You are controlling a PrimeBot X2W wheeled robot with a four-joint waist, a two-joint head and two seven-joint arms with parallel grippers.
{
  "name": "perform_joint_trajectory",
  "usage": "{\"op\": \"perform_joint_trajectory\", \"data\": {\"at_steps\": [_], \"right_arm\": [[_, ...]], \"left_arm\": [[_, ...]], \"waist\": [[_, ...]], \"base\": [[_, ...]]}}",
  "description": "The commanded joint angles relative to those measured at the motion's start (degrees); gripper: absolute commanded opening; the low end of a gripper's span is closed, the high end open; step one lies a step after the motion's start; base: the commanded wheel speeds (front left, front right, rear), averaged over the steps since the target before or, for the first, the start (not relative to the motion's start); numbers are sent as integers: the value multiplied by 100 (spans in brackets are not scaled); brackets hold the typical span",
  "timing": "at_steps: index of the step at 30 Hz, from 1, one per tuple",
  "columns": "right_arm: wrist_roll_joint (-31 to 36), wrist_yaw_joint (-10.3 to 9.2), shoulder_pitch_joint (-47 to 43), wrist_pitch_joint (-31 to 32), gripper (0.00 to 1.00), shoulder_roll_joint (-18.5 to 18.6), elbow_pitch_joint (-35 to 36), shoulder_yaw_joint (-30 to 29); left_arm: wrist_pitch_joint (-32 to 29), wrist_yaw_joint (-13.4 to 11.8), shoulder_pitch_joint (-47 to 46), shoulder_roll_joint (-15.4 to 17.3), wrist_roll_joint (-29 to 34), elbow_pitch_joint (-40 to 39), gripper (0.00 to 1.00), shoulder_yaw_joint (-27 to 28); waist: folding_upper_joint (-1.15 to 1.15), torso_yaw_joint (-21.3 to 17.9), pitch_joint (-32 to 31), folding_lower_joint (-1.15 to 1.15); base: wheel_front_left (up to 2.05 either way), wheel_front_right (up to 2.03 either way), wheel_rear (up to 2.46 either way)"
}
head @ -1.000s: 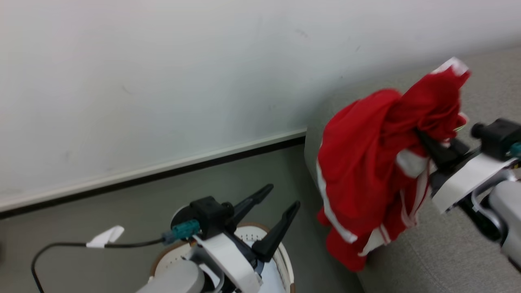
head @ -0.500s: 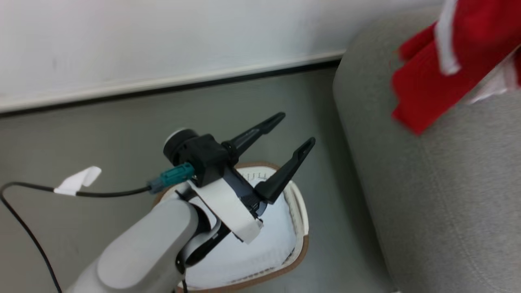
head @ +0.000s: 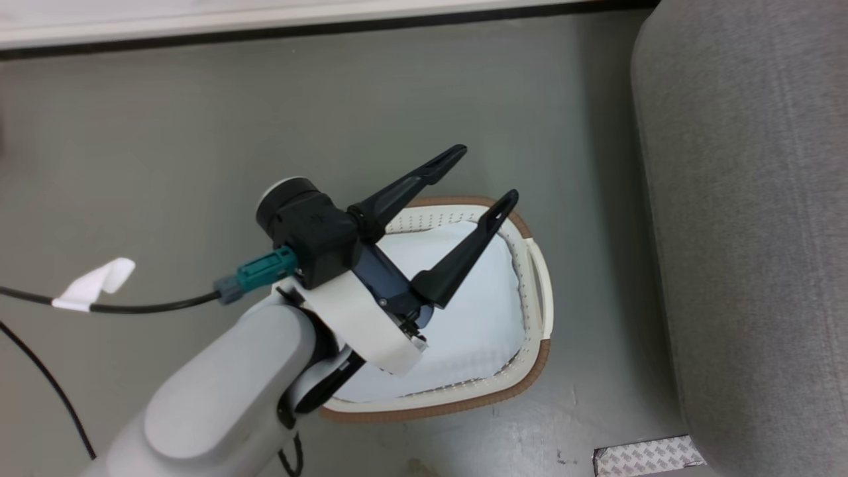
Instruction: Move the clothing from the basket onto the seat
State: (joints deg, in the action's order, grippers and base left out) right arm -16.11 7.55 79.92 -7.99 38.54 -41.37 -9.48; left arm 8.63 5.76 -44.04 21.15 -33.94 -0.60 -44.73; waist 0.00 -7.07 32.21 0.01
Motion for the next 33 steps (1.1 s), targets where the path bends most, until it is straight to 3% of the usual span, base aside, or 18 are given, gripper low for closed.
{"op": "perform_joint_trajectory", "data": {"at_steps": [1, 14, 15, 16, 17, 18, 19, 24, 33], "right_arm": [[160, -12, -66, 73, 0, -26, -64, -118], [1427, -12, -1684, 50, 0, -1070, -779, -1972], [1504, -13, -1761, 12, 4, -1141, -825, -2108], [1594, -13, -1846, -19, 15, -1229, -874, -2242], [1667, -12, -1928, -40, 35, -1305, -920, -2347], [1746, -13, -1994, -81, 86, -1395, -943, -2422], [1835, -12, -2058, -80, 100, -1474, -964, -2511], [1944, -13, -2396, -243, 100, -1871, -867, -2380], [1532, -13, -3657, -582, 100, -2340, -441, -1657]], "left_arm": [[20, -15, -29, 78, -66, -34, 100, 33], [-58, -113, -42, 168, -57, -249, 100, 40], [-58, -126, -13, 181, -72, -250, 100, 40], [-53, -135, 22, 192, -89, -247, 100, 42], [-47, -143, 53, 205, -104, -248, 100, 40], [-44, -158, 89, 226, -108, -244, 100, 44], [-39, -162, 122, 244, -116, -237, 100, 47], [-9, -250, 292, 307, -160, -218, 100, 74], [222, -431, 848, 501, -347, -35, 100, 186]], "waist": [[0, 61, 93, -1], [0, 110, 235, -1], [0, 109, 224, -1], [0, 104, 201, -1], [0, 97, 173, -1], [0, 86, 144, -1], [0, 71, 110, -1], [0, -71, -151, -1], [0, -357, -960, -1]], "base": [[0, 0, 0], [0, 0, 0], [0, 0, 0], [0, 0, 0], [0, 0, 0], [0, 0, 0], [0, 0, 0], [0, 0, 0], [0, 0, 0]]}}
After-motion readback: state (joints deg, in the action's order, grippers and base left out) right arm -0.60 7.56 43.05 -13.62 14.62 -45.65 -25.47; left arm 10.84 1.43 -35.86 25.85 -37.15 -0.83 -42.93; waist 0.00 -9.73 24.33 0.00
